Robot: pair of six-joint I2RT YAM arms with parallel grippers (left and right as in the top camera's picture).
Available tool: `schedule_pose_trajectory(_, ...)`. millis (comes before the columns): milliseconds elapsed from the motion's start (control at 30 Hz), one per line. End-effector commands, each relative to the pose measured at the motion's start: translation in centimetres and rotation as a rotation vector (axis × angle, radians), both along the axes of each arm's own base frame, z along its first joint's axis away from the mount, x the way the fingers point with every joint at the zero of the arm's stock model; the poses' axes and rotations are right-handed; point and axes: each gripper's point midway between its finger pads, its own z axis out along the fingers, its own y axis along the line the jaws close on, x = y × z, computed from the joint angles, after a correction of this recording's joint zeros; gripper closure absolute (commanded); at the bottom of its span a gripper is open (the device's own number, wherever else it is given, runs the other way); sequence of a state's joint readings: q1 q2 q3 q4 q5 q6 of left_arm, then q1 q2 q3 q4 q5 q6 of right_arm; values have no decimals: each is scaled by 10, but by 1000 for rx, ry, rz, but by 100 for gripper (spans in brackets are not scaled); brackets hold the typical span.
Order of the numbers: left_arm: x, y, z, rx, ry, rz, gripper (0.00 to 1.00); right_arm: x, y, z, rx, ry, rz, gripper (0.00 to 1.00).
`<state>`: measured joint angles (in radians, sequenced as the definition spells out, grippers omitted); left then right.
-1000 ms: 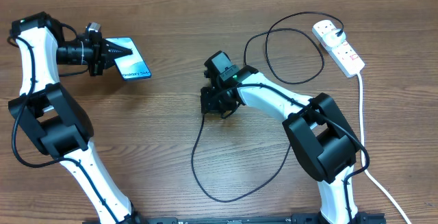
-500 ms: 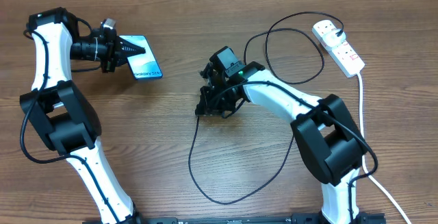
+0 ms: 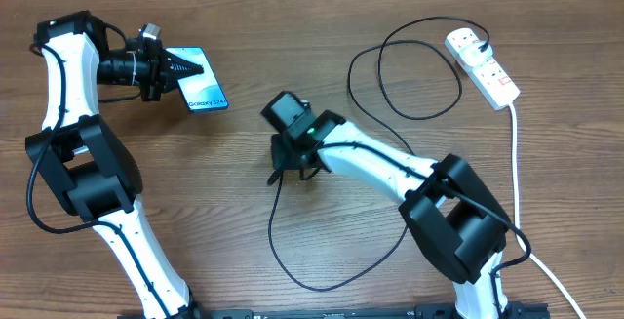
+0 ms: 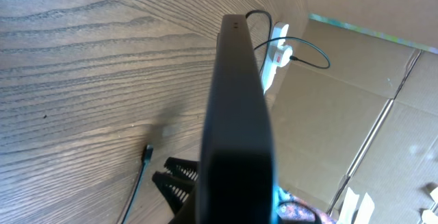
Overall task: Plug charger to phone and switch on socket
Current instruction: 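Close the right gripper on the USB-C plug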
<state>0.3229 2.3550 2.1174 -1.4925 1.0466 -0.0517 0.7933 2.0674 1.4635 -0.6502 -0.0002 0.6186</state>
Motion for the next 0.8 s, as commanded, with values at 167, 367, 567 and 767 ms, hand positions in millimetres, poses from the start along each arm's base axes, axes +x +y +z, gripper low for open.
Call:
schedule_pose_trajectory(167,2,-1,10,-41,-18,13,96,12,-10,-10,-88,-86,-66,67)
schedule_pose_trajectory(367,1,-2,10,-44,-12,12,96,15,-9,-9,-83,-103,-71,67)
schedule_pose_trajectory(567,0,-2,10,-45,-6,12,96,8,-5,-13,-84,-98,-62,73)
schedule_pose_trajectory(767,0,-2,10,-46,-5,11,96,1,-2,-30,-69,-60,-44,79)
